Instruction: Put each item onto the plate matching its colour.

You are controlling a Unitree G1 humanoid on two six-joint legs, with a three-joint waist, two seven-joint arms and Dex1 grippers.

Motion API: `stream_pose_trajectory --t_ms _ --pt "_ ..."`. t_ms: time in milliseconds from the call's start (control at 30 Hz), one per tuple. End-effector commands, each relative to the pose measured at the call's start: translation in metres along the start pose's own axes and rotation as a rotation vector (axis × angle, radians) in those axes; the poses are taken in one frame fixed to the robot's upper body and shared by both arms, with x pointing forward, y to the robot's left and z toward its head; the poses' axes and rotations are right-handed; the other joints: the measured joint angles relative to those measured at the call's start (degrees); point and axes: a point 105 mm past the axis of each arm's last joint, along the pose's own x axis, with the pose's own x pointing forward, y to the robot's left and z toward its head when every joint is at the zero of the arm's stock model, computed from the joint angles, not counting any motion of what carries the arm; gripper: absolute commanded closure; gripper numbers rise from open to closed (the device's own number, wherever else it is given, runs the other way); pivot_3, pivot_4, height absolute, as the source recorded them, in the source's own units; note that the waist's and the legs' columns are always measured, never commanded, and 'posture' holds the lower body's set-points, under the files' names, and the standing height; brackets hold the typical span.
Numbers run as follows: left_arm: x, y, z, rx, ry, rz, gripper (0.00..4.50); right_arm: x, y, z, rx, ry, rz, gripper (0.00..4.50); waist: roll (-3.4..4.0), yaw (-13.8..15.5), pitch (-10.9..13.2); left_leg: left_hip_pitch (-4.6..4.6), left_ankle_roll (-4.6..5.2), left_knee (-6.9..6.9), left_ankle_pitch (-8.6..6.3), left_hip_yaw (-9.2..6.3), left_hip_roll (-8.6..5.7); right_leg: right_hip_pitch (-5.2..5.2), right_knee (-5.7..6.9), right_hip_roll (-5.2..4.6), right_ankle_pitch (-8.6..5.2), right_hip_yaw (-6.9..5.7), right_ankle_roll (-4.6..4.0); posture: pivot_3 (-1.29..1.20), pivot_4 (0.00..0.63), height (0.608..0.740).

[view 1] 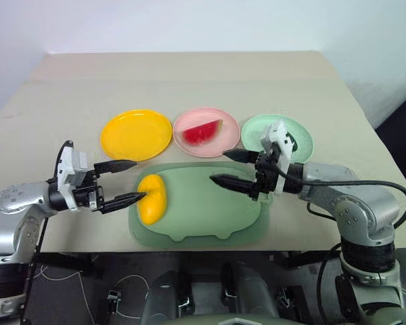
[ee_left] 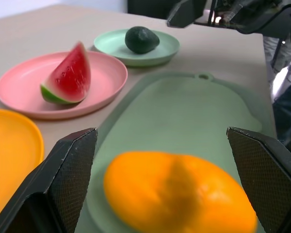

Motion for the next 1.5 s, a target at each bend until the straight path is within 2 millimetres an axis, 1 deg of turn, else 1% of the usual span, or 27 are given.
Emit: stream_pose_trajectory --t_ms 33,100,233,333,567,733,833,1000,1100,1167,1233,1367,1500 --pt "-0.007 0.000 0.007 0.019 -0.007 0.014 0.00 -0.001 0.000 -0.005 -0.069 0.029 -0.031 0.03 -0.01 0.2 0.0 -0.01 0.00 0.00 0.00 0.00 -0.01 0.00 -0.01 -0.02 0.00 0.00 -0.01 0.00 0.150 0.696" --pt "-0.002 0.000 0.003 -0.003 0.006 0.046 0.00 0.001 -0.004 -0.008 -0.072 0.036 -0.060 0.03 -0.03 0.4 0.0 -0.01 0.00 0.00 0.00 -0.02 -0.03 0.01 -0.04 -0.06 -0.01 -0.01 -0.01 0.00 0.150 0.696" --pt "0.014 -0.008 0.007 -0.133 -0.080 0.110 0.00 0.004 -0.012 -0.004 -0.080 0.018 -0.106 0.03 -0.04 0.3 0.0 -0.01 0.00 0.01 0.00 -0.02 -0.05 0.06 -0.07 -0.10 0.00 -0.01 0.00 0.00 0.150 0.696" --pt "0.019 -0.010 0.005 -0.203 -0.098 0.166 0.00 0.006 -0.016 -0.002 -0.087 0.014 -0.123 0.03 -0.04 0.3 0.0 -0.02 0.01 0.01 0.00 -0.03 -0.05 0.06 -0.04 -0.07 0.03 -0.01 0.06 0.00 0.150 0.696" --pt "0.022 -0.014 -0.018 -0.345 -0.025 0.290 0.00 0.009 -0.023 0.000 -0.101 0.013 -0.143 0.03 -0.04 0.3 0.0 0.01 0.01 0.02 0.01 -0.04 -0.03 0.11 -0.02 0.00 0.08 -0.01 0.15 0.00 0.150 0.696" --pt "0.027 -0.009 -0.034 -0.425 -0.003 0.360 0.00 0.011 -0.027 0.001 -0.101 0.005 -0.164 0.03 -0.06 0.6 0.0 0.02 0.01 0.05 0.01 -0.05 -0.04 0.14 -0.03 -0.01 0.08 -0.01 0.14 0.00 0.150 0.696" --pt "0.027 -0.008 -0.043 -0.441 0.011 0.352 0.00 0.013 -0.028 0.001 -0.101 0.002 -0.172 0.03 -0.06 0.7 0.0 0.04 0.01 0.06 0.01 -0.06 -0.04 0.17 -0.03 -0.01 0.07 -0.02 0.13 0.00 0.150 0.696" --pt "0.016 0.008 -0.061 -0.478 -0.018 0.343 0.00 0.015 -0.034 -0.002 -0.101 0.010 -0.206 0.03 -0.06 0.9 0.0 0.06 0.00 0.07 0.01 -0.06 -0.03 0.18 -0.02 -0.01 0.06 -0.02 0.09 0.00 0.150 0.696" --pt "0.012 0.013 -0.072 -0.492 -0.015 0.328 0.00 0.016 -0.035 -0.002 -0.101 0.009 -0.211 0.03 -0.03 1.4 0.0 0.07 0.00 0.09 0.01 -0.05 -0.03 0.18 -0.02 -0.02 0.00 -0.03 0.00 0.00 0.150 0.696" --pt "0.012 0.013 -0.075 -0.510 -0.029 0.310 0.00 0.016 -0.037 -0.002 -0.100 0.010 -0.221 0.03 -0.02 1.6 -0.1 0.08 0.00 0.10 0.01 -0.05 -0.03 0.17 -0.02 -0.04 0.01 -0.03 -0.01 0.00 0.150 0.696" --pt "0.013 0.009 -0.078 -0.513 -0.031 0.279 0.00 0.016 -0.040 -0.003 -0.100 0.014 -0.235 0.03 -0.03 1.7 -0.1 0.08 0.00 0.11 0.01 -0.06 -0.04 0.19 -0.02 -0.06 0.01 -0.03 -0.01 0.00 0.150 0.696" --pt "0.013 0.001 -0.073 -0.528 -0.076 0.231 0.00 0.015 -0.041 -0.004 -0.101 0.016 -0.243 0.03 -0.02 1.6 -0.1 0.08 -0.01 0.11 0.01 -0.06 -0.04 0.19 -0.02 -0.08 0.00 -0.03 -0.01 0.00 0.150 0.696" --pt "0.008 0.002 -0.076 -0.518 -0.089 0.213 0.00 0.014 -0.042 -0.005 -0.100 0.019 -0.252 0.03 -0.02 1.5 -0.1 0.08 0.00 0.11 0.01 -0.06 -0.02 0.16 -0.02 -0.05 0.00 -0.03 -0.01 0.00 0.150 0.696"
